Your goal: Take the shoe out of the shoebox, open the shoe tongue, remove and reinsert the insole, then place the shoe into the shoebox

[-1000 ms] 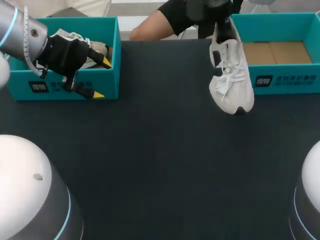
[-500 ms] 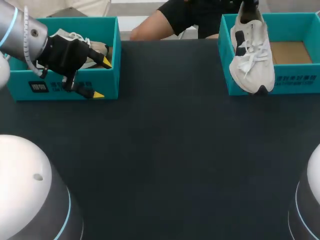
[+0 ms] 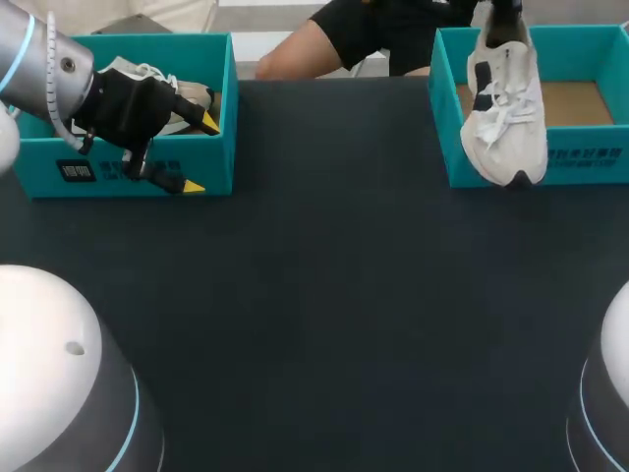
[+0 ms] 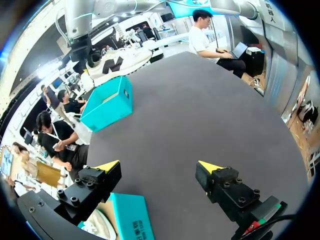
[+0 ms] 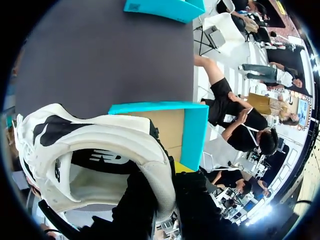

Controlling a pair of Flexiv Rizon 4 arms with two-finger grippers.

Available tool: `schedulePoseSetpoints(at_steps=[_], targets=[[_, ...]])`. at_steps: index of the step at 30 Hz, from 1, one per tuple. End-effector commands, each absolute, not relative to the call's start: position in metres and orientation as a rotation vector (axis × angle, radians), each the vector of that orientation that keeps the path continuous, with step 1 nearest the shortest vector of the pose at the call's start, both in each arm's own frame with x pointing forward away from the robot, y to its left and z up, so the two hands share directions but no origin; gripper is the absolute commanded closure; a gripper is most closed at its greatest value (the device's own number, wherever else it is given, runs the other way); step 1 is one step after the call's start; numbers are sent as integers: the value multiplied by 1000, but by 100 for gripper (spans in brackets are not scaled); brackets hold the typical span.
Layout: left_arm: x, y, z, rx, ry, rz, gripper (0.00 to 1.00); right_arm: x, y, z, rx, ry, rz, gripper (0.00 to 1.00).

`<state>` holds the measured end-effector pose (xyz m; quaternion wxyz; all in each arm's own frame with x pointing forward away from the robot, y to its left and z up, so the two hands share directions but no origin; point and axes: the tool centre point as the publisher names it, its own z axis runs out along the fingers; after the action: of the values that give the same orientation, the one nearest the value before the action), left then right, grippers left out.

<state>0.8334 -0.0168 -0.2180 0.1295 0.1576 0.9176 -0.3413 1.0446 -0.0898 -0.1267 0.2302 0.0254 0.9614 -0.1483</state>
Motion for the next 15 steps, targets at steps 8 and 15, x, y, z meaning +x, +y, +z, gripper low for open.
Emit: schedulePoseSetpoints(at_steps=[8, 15], targets=[[833, -17, -218, 458, 2668, -987, 0, 1071, -199, -130, 129, 2715, -507, 100], [833, -17, -218, 458, 2668, -987, 0, 1074, -261, -150, 278, 2779, -534, 100]])
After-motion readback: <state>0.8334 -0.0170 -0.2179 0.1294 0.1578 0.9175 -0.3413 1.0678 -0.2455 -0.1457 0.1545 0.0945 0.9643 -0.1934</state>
